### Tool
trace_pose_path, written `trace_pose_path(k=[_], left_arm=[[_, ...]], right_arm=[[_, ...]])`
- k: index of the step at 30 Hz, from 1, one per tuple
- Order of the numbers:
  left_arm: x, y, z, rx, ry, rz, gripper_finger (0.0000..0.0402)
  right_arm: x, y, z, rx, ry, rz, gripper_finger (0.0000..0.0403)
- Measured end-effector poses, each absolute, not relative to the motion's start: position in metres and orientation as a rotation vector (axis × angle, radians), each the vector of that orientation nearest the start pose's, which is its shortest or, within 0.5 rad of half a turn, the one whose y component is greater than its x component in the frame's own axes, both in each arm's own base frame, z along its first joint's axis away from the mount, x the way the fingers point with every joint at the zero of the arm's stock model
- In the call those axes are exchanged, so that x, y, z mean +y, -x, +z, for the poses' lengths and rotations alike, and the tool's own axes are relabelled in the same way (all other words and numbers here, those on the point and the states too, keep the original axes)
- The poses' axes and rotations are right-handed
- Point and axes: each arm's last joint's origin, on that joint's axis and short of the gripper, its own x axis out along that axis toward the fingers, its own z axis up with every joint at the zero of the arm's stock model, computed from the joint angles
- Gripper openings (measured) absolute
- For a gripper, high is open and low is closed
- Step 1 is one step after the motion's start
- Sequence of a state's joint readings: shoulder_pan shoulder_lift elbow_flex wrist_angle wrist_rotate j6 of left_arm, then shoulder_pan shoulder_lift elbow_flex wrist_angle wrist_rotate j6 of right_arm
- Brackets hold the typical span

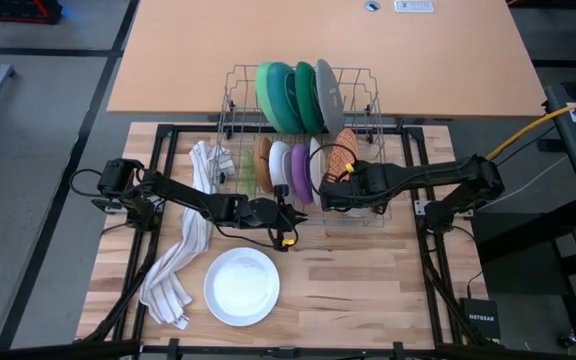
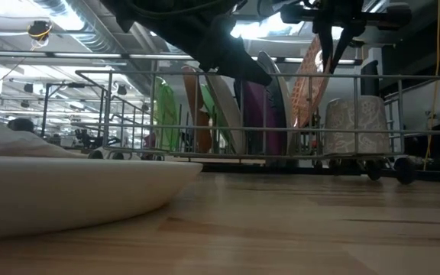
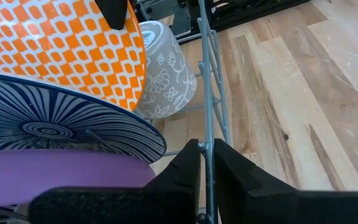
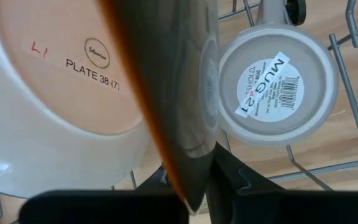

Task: Sort dishes
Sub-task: Put the orange plate into the dish rack, then put the white plate into the dish rack

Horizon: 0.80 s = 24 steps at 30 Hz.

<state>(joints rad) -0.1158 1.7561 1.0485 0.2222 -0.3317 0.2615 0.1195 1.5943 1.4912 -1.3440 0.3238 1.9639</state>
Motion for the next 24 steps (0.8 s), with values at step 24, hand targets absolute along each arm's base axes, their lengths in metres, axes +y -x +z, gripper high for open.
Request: trace_pose_path(k=[24], left_arm=[[-0.0350,-0.3767,0.2058,0.496,-0.414,0.127,0.0046]], right_arm=[[0.0310,-0.2934,0.3036,0.771,-1.280,-1.305,0.0081]])
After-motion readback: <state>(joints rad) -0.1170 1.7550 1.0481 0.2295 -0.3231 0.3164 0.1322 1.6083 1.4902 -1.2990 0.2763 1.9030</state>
